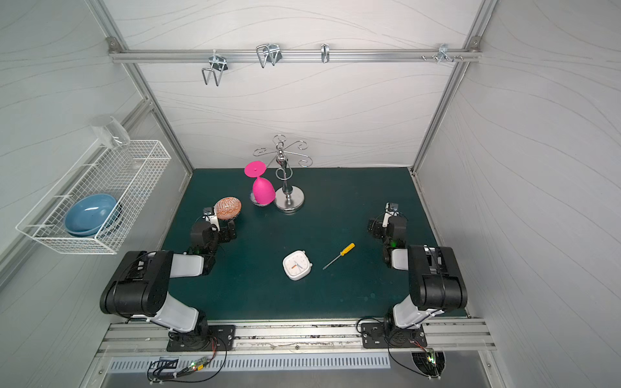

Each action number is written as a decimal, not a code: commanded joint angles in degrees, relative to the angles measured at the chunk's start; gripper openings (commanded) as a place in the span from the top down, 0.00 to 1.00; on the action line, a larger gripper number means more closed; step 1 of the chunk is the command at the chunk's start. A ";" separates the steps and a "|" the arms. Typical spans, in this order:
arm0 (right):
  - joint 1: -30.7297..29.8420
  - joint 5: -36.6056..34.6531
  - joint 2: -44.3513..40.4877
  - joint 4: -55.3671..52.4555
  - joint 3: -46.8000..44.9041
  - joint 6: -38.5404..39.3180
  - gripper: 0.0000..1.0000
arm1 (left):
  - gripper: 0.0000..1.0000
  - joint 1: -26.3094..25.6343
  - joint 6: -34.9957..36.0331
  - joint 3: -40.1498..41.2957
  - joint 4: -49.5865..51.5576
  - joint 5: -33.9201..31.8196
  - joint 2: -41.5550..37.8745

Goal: Remove the battery from the alarm
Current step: Pick up the alarm from the center of the board.

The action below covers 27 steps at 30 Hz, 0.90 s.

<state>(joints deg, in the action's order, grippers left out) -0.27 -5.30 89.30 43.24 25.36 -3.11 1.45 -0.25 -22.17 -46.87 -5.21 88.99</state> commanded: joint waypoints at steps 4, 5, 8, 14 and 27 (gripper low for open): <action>-0.16 -0.04 -0.24 0.36 0.29 0.39 0.01 | 0.00 0.13 -0.40 -1.57 -1.73 0.69 -0.13; -0.17 -0.01 -0.28 0.40 0.22 0.38 0.01 | 0.00 0.13 -0.29 -1.56 -1.73 0.66 -0.18; -0.07 0.22 -0.24 0.27 0.31 0.37 0.01 | 0.00 0.17 -0.40 -1.60 -1.67 0.69 -0.20; 1.41 2.77 -2.32 -0.22 -0.29 -0.64 0.01 | 0.00 0.17 -0.31 -1.27 -1.81 1.08 -1.46; -12.40 19.44 -28.52 -55.68 16.83 -17.56 0.01 | 0.00 -0.60 -31.49 -16.00 48.78 22.65 -26.17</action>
<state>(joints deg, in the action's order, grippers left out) -6.50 7.49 60.05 4.03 41.50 -16.12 1.32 -21.67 -36.53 -10.70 7.46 63.59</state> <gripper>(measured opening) 0.992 0.999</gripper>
